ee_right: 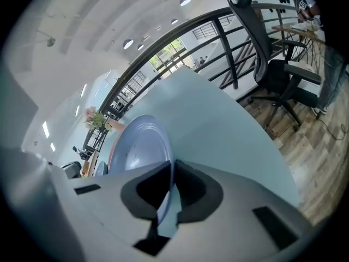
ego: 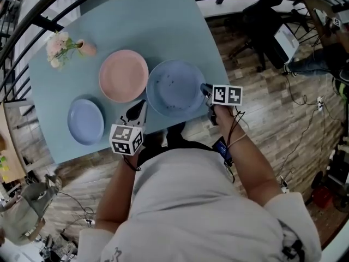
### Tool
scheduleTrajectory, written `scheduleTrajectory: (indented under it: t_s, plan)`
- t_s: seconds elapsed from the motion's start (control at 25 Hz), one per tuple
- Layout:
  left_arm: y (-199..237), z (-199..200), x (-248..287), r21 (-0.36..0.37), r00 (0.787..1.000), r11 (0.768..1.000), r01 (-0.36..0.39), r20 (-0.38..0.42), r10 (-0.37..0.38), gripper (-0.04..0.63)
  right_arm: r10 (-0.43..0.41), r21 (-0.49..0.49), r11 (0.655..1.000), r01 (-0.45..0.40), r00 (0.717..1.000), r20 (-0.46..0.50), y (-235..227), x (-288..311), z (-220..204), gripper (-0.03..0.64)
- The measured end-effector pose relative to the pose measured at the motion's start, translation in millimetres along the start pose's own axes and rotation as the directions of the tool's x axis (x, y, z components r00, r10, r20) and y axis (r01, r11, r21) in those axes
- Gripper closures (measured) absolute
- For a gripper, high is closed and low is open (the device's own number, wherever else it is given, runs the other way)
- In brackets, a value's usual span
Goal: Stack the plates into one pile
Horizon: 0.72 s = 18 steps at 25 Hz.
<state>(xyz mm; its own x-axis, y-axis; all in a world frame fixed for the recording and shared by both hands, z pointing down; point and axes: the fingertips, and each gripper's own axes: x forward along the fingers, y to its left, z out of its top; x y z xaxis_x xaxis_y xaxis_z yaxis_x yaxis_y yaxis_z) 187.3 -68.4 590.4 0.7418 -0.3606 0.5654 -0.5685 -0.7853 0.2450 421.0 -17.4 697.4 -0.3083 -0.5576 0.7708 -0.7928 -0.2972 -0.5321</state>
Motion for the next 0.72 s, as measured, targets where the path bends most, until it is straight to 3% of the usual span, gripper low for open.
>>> scheduleTrajectory:
  t_s: [0.24,0.72]
  plan:
    - [11,17,-19,0.009,0.998,0.999,-0.037,0.043,0.037,0.591,0.039,-0.042,0.998,-0.038,0.999,0.023,26,-6,15,0.591]
    - [55,13,-78,-0.047,0.985,0.991,-0.129,0.109,0.133,0.591,0.112,-0.143,0.984,-0.110,0.994,0.005,106,13,24,0.586]
